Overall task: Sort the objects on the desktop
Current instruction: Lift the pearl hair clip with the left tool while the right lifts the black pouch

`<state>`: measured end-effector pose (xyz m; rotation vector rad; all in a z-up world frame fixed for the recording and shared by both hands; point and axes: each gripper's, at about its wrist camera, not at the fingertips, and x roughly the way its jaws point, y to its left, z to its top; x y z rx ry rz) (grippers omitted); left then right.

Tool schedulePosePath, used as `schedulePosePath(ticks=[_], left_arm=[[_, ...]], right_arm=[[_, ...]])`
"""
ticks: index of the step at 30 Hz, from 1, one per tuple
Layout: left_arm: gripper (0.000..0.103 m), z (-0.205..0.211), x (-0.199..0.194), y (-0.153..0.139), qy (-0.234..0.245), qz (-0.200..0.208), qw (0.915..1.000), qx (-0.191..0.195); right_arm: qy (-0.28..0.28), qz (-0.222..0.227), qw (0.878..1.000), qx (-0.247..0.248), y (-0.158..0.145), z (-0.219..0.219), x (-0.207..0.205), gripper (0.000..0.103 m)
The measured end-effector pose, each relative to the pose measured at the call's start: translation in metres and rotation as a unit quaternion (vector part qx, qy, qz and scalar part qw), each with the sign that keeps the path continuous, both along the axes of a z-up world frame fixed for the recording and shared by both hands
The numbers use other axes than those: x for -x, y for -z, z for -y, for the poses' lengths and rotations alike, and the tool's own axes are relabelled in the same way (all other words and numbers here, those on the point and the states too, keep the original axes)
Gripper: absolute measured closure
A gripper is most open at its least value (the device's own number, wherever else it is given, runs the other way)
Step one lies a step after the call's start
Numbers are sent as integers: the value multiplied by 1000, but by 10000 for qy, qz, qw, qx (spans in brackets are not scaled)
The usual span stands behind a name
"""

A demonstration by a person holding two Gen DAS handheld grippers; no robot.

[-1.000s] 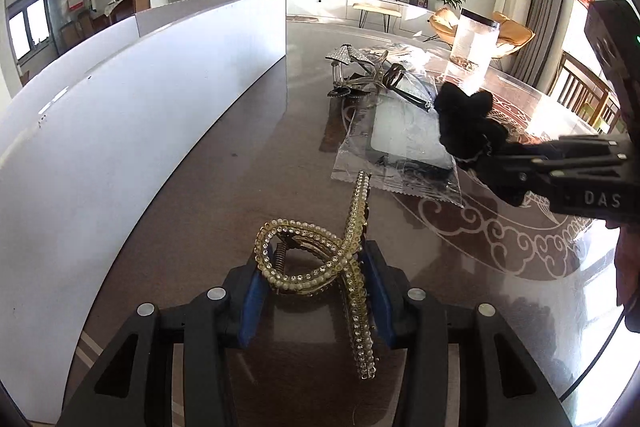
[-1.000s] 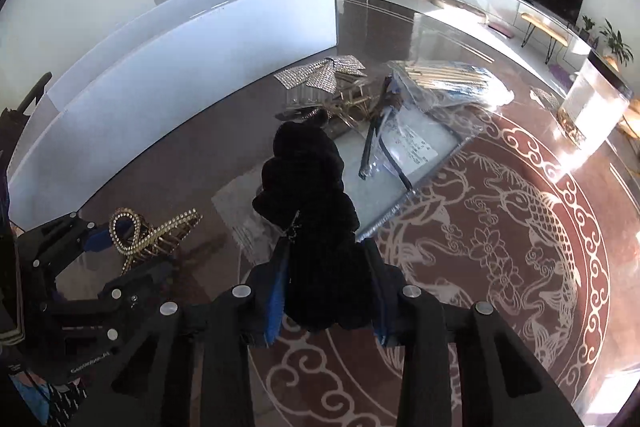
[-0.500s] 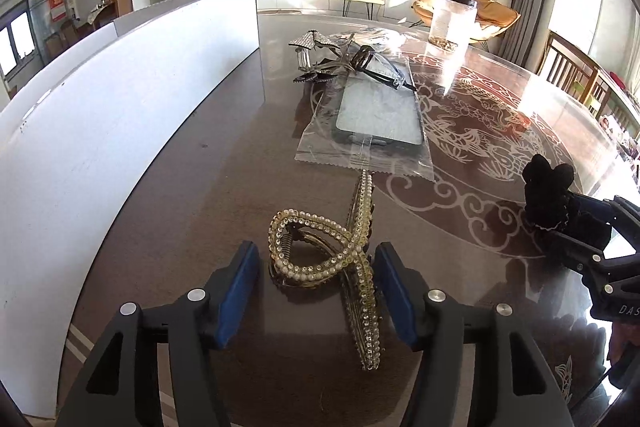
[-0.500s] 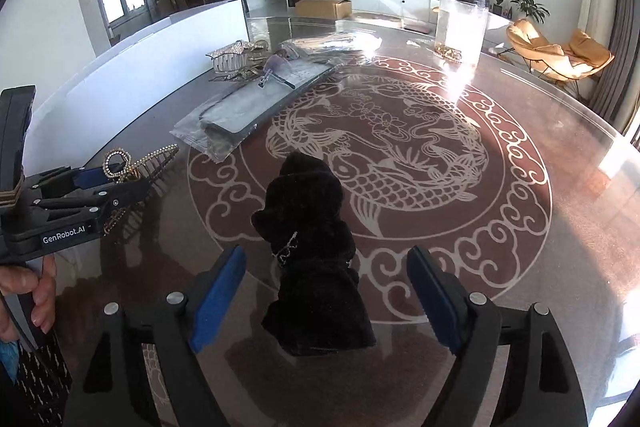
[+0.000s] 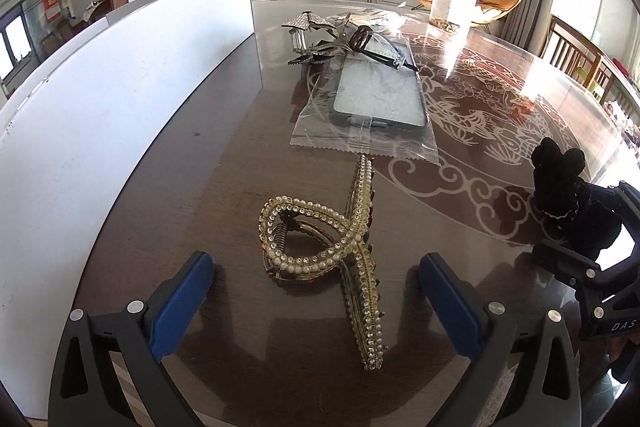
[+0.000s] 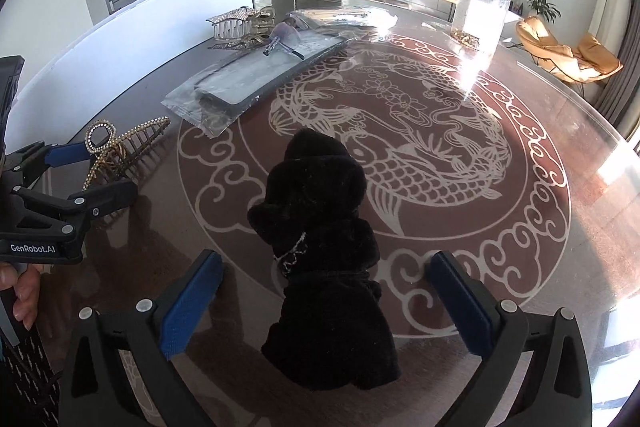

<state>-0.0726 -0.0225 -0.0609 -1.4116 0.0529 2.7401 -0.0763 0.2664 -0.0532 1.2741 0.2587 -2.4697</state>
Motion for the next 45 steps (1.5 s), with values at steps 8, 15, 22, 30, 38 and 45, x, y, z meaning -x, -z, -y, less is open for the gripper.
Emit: schedulePosePath(ticks=[8,15,22,30,38,45], left_arm=[[0,0,0,0,0,1,10000,0],[0,0,0,0,-1,1,10000,0],[0,0,0,1,-8,-1,10000,9],[0,0,0,1,-7,1,10000,10],[22,-4,-4,-2,215,-129,9997,-11],[56,-15,-9,-7,427,-317,9985,96]], right_arm=[[1,-1,10000,0,0,0,0,0],[1,0,10000,1,0,0,0,0],[1,0,10000,1,0,0,0,0],[1,-1,10000,1,0,0,0,0],[-109,-29,9999,21,-1,1,-3,5],[76,-167,9986,489,-11,-6,-15,64]])
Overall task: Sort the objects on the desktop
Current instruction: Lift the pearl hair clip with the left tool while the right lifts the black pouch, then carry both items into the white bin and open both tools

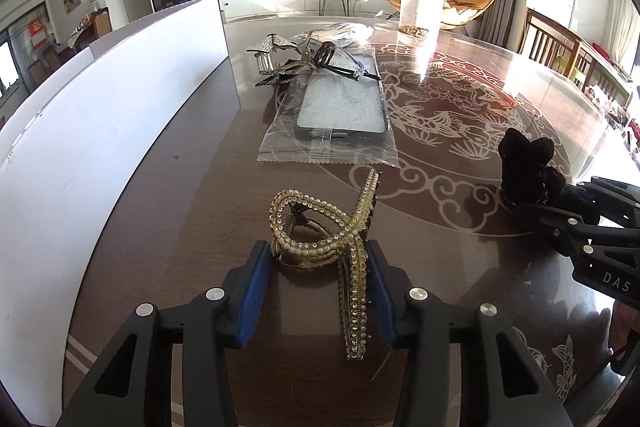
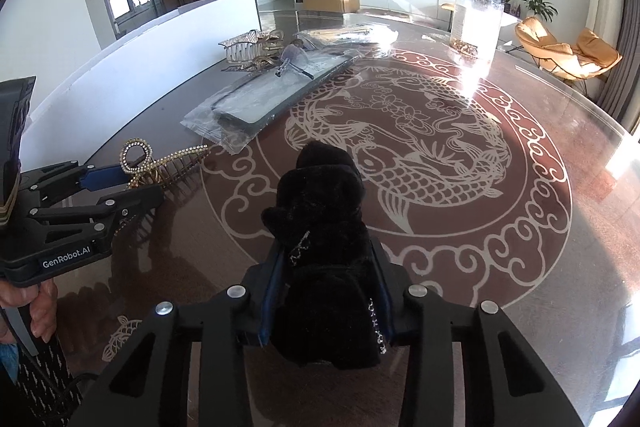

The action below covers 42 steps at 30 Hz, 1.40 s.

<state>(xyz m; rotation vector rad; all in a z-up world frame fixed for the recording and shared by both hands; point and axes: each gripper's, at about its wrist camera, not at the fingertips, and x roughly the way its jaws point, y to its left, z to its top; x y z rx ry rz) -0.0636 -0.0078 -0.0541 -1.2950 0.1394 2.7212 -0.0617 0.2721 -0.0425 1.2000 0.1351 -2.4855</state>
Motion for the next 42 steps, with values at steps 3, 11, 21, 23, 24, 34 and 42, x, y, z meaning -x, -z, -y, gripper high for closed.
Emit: schedulePosePath(ticks=[3,11,21,23,24,34,42], left_arm=[[57,1,1,0,-18,-4,10000,-11],[59,4,-9,-5,-52,-73,9995,-312],[59,26,-25,-23,-225,-271,9939,-1048],[59,36,-29,-25,-289,-255,9896,-1384],[59,39,-30,-26,-313,-251,9876,-1520],[59,55,-68,-61,-395,-512,9818,-1785],[59,158,-82,-133,-1368,-938,9740,-1542]], right_arm=[[44,36,9999,128,-1,-4,1,64],[44,-10,10000,-44,0,1,-1,64],[493,-167,9978,401,-8,-16,-11,66],[587,-42,9959,685,-7,-18,-17,66],[594,-16,9949,814,-7,-18,-21,66],[39,-30,9898,1422,-28,9,-47,66],[-1127,-527,9783,1659,-97,107,-11,66]])
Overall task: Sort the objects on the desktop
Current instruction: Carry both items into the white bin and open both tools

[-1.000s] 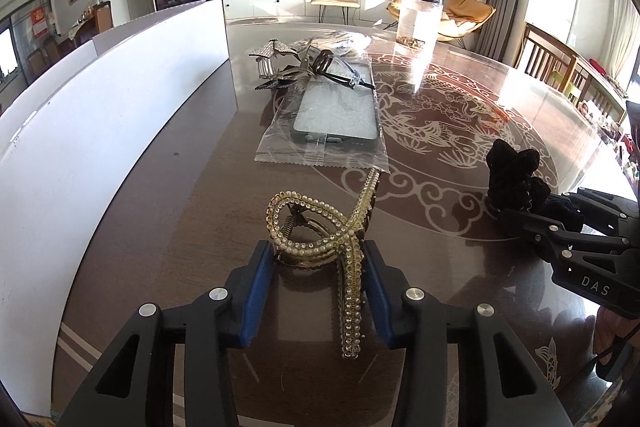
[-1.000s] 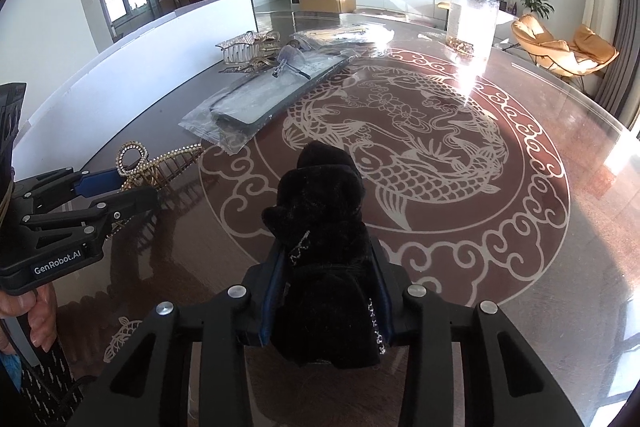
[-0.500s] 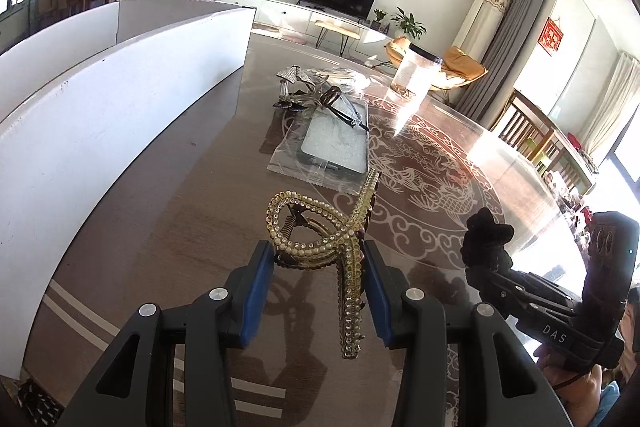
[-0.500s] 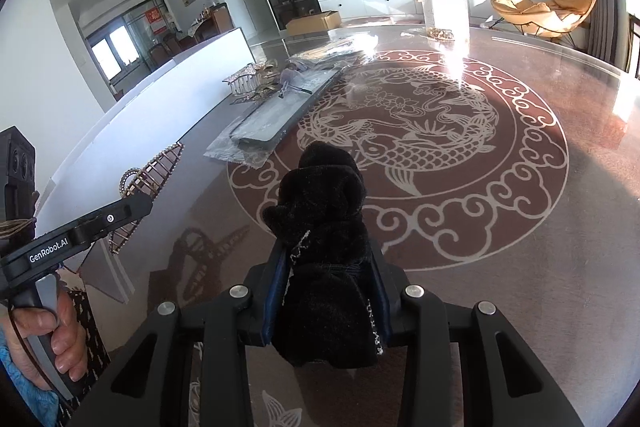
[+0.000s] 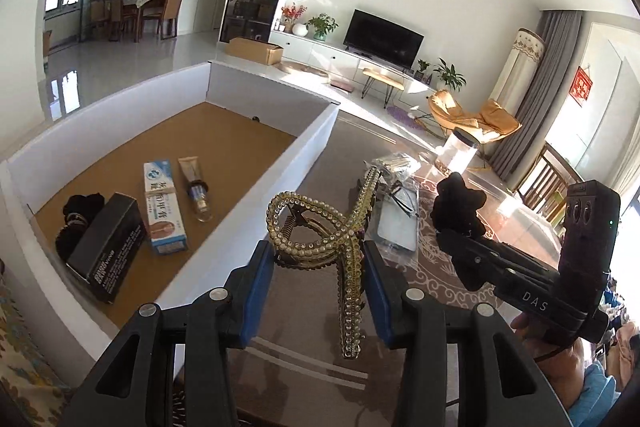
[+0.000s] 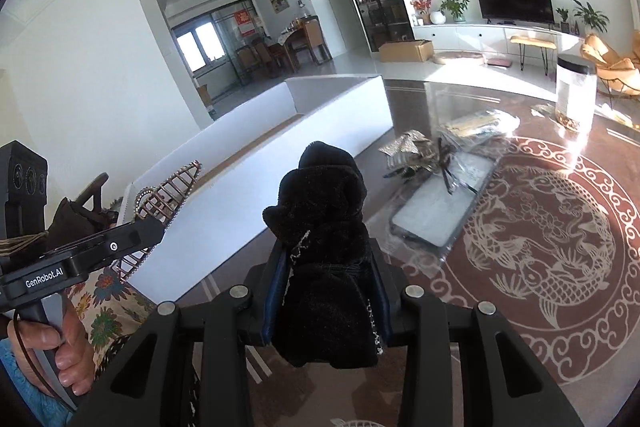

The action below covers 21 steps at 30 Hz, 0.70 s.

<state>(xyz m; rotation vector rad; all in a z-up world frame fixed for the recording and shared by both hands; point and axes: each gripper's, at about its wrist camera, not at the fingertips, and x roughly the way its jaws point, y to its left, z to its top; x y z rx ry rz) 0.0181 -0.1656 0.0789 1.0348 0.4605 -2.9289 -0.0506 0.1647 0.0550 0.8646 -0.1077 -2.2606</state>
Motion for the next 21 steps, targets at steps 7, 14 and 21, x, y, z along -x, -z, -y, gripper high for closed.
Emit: schedulePosePath(ticks=[7,14,21], left_arm=[[59,98,38,8,-774,808,9937,56],[58,117,68,60,-892,1820,9792,59],[27,114,67,62,-921,1853,9780,272]], right_arm=[[-1119,-348,9931,-38,-49,154,61,65],[-1408,595,9809,-1200,2,270,153,65],[-1363,835,9780,-1342,28,281,164,29]])
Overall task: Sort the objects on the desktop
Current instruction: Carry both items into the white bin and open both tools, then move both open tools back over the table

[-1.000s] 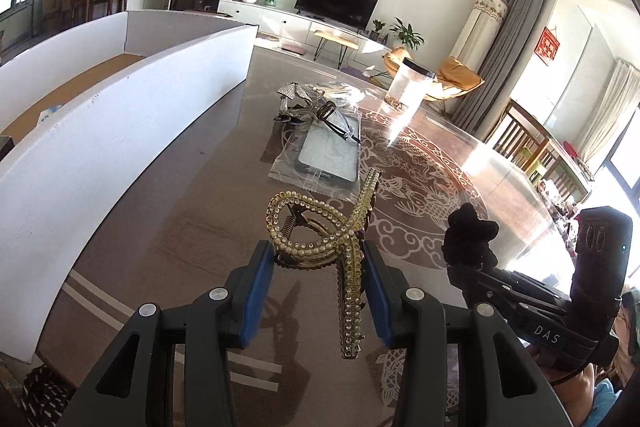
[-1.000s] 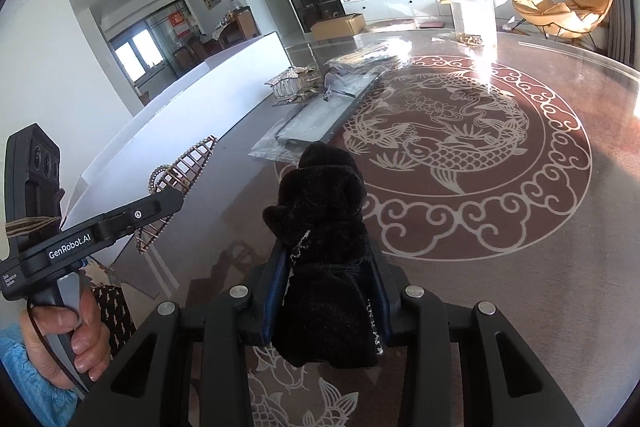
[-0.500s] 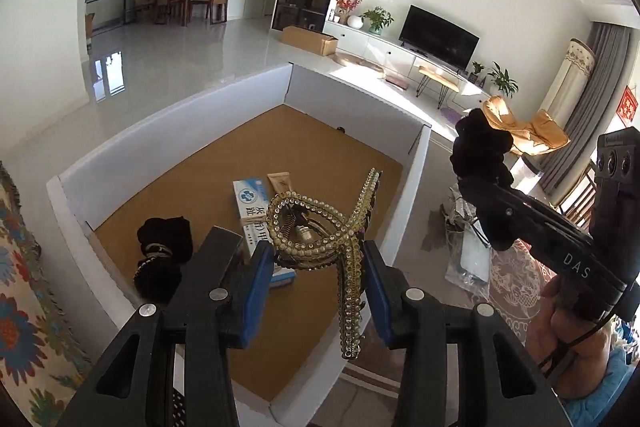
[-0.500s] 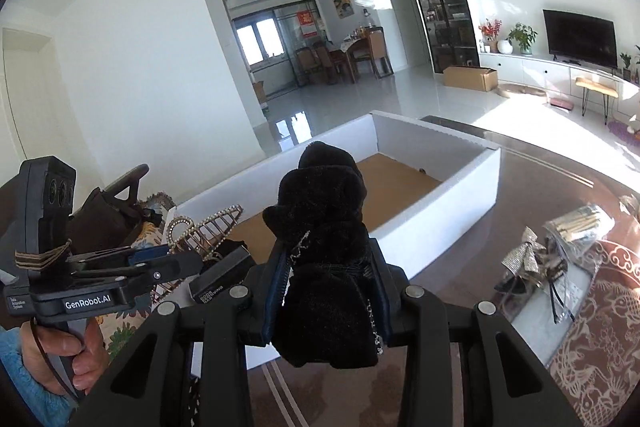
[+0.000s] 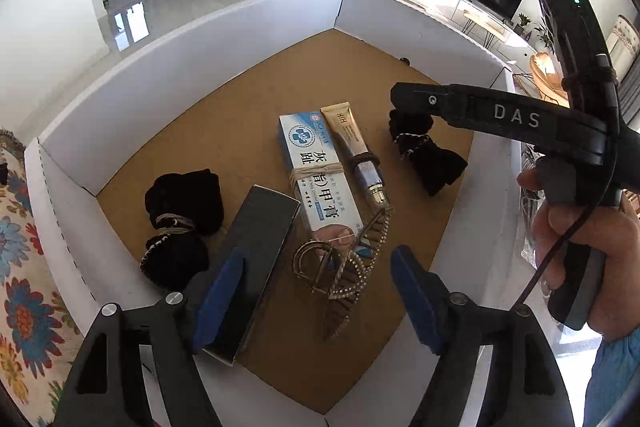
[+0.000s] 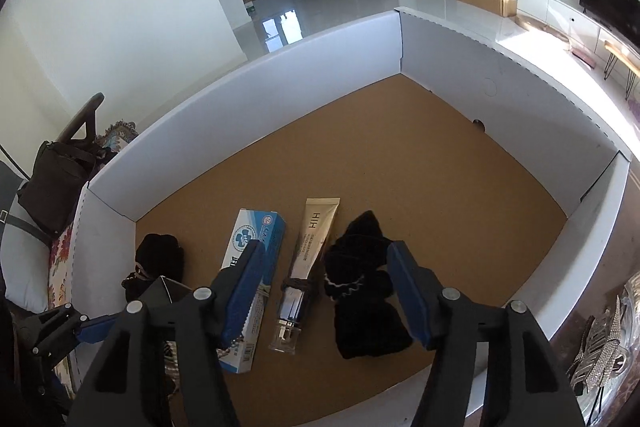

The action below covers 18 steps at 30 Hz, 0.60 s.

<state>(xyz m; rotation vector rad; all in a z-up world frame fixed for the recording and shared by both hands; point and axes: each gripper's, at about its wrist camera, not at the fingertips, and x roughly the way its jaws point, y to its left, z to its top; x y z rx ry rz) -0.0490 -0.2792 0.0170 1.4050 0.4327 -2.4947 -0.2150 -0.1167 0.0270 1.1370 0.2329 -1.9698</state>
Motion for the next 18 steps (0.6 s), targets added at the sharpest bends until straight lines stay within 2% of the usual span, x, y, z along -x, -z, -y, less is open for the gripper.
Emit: schedulePosePath(ticks=[2,6,10,12,13,14,15,16,18], left_arm=[[27,0,-4,-2,-58,-68,9999,54],[27,-16,-21,-22,-69,-493,9987,115],[27,-65,-39,-53,383,-1005,9941,115],[26,-101,-47,-63,847,-1252,9885,-73],[22,-119,-49,-67,1111,-1353,9842,-262],[10,-138,-52,-67,1376,-1428,9789,-485],[5,-157,-52,-63,1614,-1472,9733,-701],[1,-175,-53,-56,1799,-1500,9682,-881],[1,-207,-48,-35,2077,-1390,9627,-1039]], right_arm=[[27,-86,9997,220,-8,-9,-7,23],[115,-367,9974,615,-29,-43,-24,23],[357,-850,9916,904,-45,-112,-54,16],[573,-1117,9880,895,-45,-158,-69,10],[712,-1244,9862,825,-43,-183,-78,8],[880,-1359,9843,709,-39,-209,-86,7],[1085,-1444,9819,568,-32,-234,-94,7],[1315,-1452,9797,426,-23,-259,-101,7],[1794,-1220,9760,205,0,-309,-115,7]])
